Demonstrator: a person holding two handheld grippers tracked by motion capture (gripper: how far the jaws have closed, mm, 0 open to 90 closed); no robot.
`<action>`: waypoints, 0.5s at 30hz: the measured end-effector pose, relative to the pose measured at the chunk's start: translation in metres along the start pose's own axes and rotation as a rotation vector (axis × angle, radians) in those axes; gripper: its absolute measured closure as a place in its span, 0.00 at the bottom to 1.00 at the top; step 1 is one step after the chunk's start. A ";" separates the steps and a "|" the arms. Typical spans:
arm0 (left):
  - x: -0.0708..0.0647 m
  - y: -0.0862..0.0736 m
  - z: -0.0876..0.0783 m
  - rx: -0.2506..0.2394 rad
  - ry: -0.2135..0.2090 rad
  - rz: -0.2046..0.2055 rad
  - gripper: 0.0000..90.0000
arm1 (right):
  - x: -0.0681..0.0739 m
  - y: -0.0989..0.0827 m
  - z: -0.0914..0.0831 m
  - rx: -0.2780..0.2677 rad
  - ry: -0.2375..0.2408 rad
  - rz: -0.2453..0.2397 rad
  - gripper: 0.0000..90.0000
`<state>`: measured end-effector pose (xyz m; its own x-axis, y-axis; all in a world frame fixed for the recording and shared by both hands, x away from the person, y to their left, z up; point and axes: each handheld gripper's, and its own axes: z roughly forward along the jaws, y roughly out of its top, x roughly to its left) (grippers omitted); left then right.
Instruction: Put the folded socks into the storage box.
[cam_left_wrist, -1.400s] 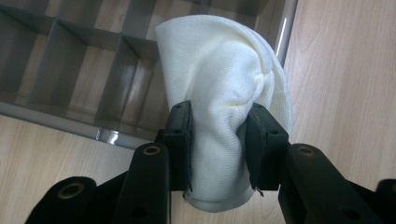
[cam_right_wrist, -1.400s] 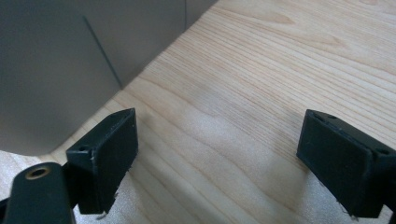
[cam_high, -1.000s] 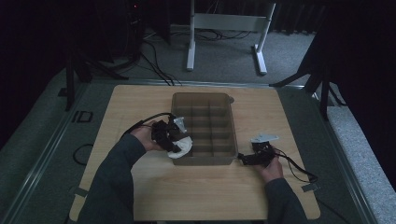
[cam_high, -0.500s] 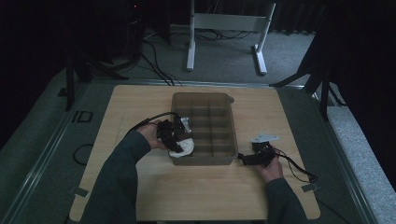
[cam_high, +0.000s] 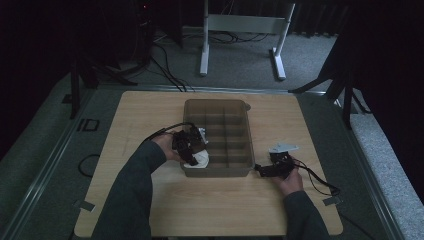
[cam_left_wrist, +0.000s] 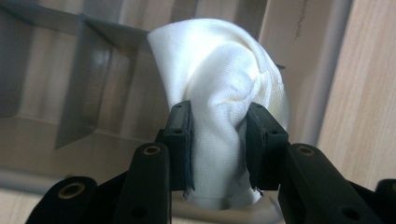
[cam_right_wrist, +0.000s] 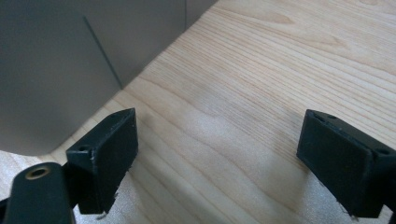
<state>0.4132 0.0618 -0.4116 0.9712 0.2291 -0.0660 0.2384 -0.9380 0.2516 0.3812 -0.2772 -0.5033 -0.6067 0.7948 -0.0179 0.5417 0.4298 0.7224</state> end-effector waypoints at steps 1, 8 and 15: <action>0.000 0.001 0.002 0.010 -0.004 -0.001 0.73 | 0.000 0.000 0.000 0.000 0.000 0.000 0.13; 0.002 0.001 0.006 0.017 -0.021 -0.015 0.73 | 0.000 0.000 0.000 0.000 0.000 -0.001 0.13; 0.005 0.001 0.012 0.029 -0.056 -0.044 0.72 | 0.000 0.000 0.000 0.000 0.000 -0.001 0.13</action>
<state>0.4183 0.0585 -0.4232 0.9578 0.2562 -0.1302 0.2799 -0.9347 0.2191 0.3812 -0.2772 -0.5033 -0.6071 0.7944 -0.0186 0.5410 0.4304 0.7225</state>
